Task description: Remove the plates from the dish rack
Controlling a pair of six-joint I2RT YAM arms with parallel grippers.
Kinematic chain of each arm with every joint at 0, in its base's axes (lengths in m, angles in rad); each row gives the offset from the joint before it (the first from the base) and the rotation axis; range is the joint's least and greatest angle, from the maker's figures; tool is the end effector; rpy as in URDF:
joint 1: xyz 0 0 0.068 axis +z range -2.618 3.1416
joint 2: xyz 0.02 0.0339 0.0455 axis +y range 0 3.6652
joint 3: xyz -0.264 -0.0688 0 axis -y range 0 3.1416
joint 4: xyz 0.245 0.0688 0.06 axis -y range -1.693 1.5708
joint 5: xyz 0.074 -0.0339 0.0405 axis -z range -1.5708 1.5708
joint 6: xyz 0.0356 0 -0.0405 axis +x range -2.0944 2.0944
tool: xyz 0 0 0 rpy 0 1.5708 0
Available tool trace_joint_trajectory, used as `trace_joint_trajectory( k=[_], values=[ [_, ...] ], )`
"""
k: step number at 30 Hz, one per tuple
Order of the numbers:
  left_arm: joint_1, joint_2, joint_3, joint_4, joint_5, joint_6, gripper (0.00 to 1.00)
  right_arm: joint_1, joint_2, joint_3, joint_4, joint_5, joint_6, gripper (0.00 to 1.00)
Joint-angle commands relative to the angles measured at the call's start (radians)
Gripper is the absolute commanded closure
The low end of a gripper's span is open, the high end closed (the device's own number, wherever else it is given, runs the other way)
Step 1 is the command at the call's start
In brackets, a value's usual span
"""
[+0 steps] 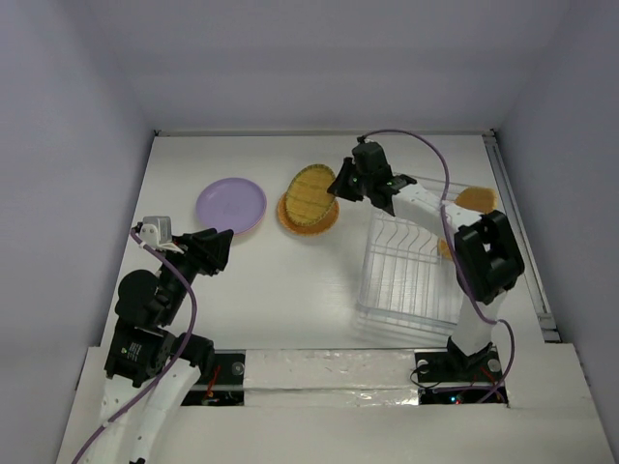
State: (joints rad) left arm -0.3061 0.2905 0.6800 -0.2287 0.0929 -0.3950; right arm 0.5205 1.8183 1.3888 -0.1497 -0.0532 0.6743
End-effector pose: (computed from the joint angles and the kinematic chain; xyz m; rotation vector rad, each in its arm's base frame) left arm 0.0743 -0.0269 0.3552 0.0146 1.4417 -0.6439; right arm 0.3670 0.2125 0.2620 0.1403 2.2411 0.7325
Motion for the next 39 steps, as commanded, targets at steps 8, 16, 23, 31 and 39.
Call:
trace_joint_trajectory(
  k=[8, 16, 23, 31, 39],
  values=[
    [-0.002, 0.007, -0.007, 0.049, 0.008, 0.002, 0.57, 0.021, 0.072, 0.020, 0.151, -0.016, 0.099, 0.82],
    [-0.002, 0.004, -0.005, 0.051, 0.008, 0.002, 0.57, 0.021, 0.001, -0.020, 0.012, 0.082, -0.010, 0.28],
    [-0.002, -0.001, -0.007, 0.049, 0.007, 0.001, 0.57, 0.021, -0.148, 0.021, -0.135, 0.162, -0.127, 0.18],
    [-0.002, -0.004, -0.007, 0.051, 0.010, 0.002, 0.57, 0.021, -0.336, -0.051, -0.296, 0.372, -0.211, 0.96],
    [-0.002, 0.006, -0.008, 0.055, 0.019, 0.002, 0.57, 0.021, -0.283, -0.100, -0.390, 0.411, -0.283, 0.29]
  ],
)
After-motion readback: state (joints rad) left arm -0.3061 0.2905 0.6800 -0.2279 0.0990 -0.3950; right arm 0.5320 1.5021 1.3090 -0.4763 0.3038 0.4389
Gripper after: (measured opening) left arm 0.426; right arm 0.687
